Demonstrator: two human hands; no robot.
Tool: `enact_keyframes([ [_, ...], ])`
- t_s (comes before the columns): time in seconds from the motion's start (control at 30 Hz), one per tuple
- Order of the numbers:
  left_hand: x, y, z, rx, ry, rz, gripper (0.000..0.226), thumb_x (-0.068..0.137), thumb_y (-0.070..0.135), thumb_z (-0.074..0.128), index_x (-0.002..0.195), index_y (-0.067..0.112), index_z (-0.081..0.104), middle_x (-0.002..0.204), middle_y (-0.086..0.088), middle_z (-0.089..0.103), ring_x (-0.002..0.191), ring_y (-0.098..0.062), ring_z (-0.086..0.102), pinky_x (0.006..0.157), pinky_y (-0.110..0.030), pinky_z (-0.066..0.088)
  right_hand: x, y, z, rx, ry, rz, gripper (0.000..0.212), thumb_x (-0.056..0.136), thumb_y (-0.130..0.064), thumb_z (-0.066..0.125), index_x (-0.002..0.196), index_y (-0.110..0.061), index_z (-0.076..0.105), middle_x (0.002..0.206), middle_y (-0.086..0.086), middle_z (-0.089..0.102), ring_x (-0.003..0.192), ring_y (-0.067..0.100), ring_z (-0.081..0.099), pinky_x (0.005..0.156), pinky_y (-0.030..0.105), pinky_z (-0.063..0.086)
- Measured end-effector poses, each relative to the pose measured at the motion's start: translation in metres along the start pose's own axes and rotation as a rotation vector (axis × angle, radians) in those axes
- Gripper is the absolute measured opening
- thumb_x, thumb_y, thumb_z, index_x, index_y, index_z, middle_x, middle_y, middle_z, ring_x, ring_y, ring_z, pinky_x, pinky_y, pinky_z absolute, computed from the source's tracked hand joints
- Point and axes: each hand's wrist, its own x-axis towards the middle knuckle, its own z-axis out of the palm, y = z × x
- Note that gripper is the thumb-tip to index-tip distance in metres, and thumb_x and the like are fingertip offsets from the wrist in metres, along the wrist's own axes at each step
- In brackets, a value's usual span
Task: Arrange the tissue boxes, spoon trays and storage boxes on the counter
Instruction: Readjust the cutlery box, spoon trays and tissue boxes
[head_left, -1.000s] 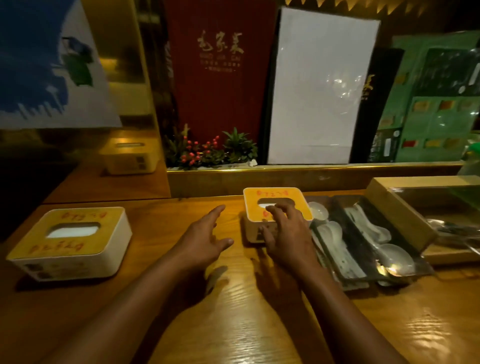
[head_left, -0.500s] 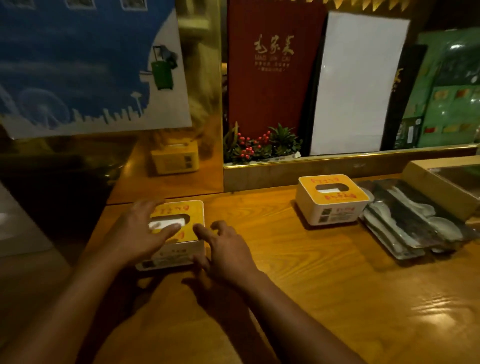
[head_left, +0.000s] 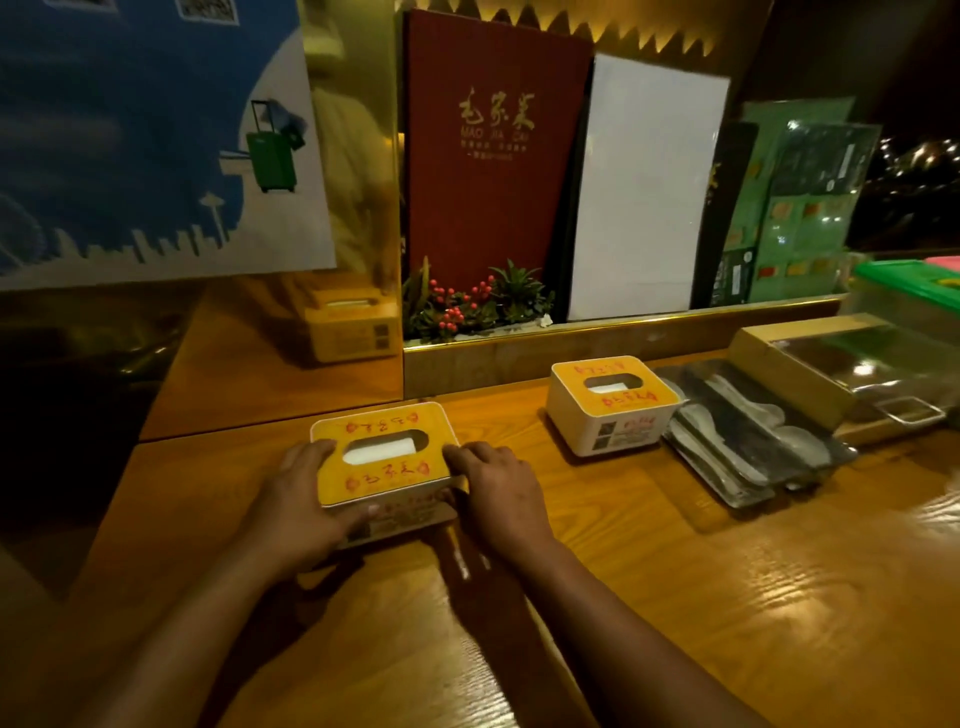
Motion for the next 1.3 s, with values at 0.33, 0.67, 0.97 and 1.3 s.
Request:
enact_keyframes([
  [0.33, 0.036, 0.076, 0.078, -0.085, -0.028, 0.036, 0.097, 0.072, 0.038, 0.086, 0.153, 0.021, 0.034, 0.155, -0.005, 0.037, 0.137, -0.028, 0.042, 0.107, -0.047, 0.045, 0.010, 0.089, -0.034, -0.176, 0.042, 0.097, 0.059, 0.085, -0.040, 0.073, 0.137, -0.022, 0.053, 0.150, 0.007, 0.047, 0.139, 0.034, 0.036, 0.108, 0.055, 0.037],
  [0.67, 0.062, 0.118, 0.109, -0.076, -0.029, 0.045, 0.098, 0.071, 0.035, 0.087, 0.152, 0.017, 0.035, 0.157, -0.005, 0.036, 0.140, -0.026, 0.040, 0.110, -0.043, 0.042, 0.024, 0.140, -0.041, -0.141, 0.124, 0.142, 0.049, 0.081, -0.034, 0.077, 0.125, -0.018, 0.062, 0.138, 0.008, 0.056, 0.131, 0.032, 0.043, 0.100, 0.051, 0.043],
  [0.97, 0.068, 0.131, 0.119, -0.083, -0.014, 0.043, 0.094, 0.074, 0.028, 0.086, 0.152, 0.016, 0.035, 0.154, -0.004, 0.039, 0.137, -0.022, 0.041, 0.101, -0.027, 0.038, 0.030, 0.156, -0.039, -0.124, 0.157, 0.129, 0.047, 0.079, -0.038, 0.079, 0.119, -0.019, 0.065, 0.119, 0.004, 0.058, 0.111, 0.024, 0.050, 0.089, 0.041, 0.045],
  [1.3, 0.068, 0.135, 0.121, -0.076, -0.011, 0.041, 0.094, 0.076, 0.029, 0.085, 0.153, 0.017, 0.033, 0.157, -0.003, 0.036, 0.139, -0.023, 0.040, 0.105, -0.033, 0.040, 0.031, 0.162, -0.036, -0.116, 0.166, 0.123, 0.046, 0.080, -0.040, 0.078, 0.118, -0.018, 0.066, 0.117, 0.002, 0.058, 0.109, 0.023, 0.050, 0.087, 0.040, 0.046],
])
